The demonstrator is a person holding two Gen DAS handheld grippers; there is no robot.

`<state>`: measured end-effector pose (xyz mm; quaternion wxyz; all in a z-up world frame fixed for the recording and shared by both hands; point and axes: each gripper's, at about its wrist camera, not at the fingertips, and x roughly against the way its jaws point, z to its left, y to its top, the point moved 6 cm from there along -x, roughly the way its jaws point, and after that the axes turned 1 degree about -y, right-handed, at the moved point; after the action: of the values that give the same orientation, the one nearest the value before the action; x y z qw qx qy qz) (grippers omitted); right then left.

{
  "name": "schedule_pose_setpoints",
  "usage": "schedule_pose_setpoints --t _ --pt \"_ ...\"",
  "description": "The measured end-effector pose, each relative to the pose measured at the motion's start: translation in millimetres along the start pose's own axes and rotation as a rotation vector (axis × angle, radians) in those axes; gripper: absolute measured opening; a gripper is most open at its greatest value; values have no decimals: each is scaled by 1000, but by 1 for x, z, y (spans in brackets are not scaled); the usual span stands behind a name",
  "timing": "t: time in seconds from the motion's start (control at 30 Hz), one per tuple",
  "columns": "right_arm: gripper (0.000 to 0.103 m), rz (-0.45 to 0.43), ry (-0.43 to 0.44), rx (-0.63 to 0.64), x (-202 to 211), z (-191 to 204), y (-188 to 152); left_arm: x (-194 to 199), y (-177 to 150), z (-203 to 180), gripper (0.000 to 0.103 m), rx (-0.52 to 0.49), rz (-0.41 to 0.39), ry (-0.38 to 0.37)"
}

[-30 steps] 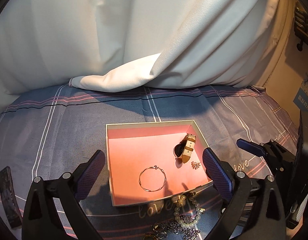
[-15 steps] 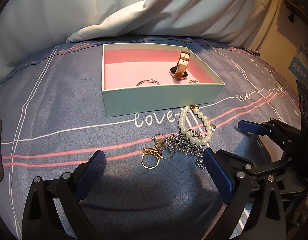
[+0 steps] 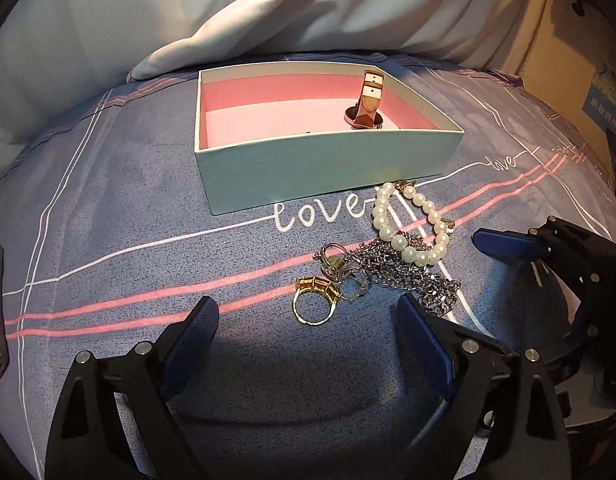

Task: Organize jewelry
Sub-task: 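Grasp the gold ring with the left gripper while the right gripper grasps the silver chain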

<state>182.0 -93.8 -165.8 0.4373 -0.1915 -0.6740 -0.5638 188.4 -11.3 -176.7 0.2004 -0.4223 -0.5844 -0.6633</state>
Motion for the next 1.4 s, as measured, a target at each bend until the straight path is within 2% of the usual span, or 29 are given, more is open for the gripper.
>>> schedule_pose_setpoints --t 0.07,0.1,0.17,0.27,0.53,0.6,0.63,0.7,0.77,1.03,1.4 --pt "78 -3 1 1 0 1 1 1 0 1 84 -1 -4 5" --pt "76 -4 3 4 1 2 1 1 -1 2 79 -7 -6 17" --pt "72 -7 7 14 1 5 2 1 -1 3 74 -16 -10 34" --pt "68 -8 10 22 2 7 2 2 0 4 70 -12 -15 42" --pt "43 1 56 36 4 19 1 4 -1 1 61 -34 -18 61" --pt "26 5 73 35 5 21 1 4 0 -1 53 -39 -20 60" --pt "22 8 77 34 6 22 0 5 0 -1 51 -40 -22 60" --pt "16 8 78 34 7 22 0 6 1 -2 35 -38 -25 49" --pt "14 7 82 26 8 21 1 8 2 -2 24 -29 -31 32" --pt "12 -33 106 -8 27 10 11 17 10 2 24 30 -39 -12" --pt "12 -210 80 -7 92 -12 66 54 53 -14 24 0 -123 -23"
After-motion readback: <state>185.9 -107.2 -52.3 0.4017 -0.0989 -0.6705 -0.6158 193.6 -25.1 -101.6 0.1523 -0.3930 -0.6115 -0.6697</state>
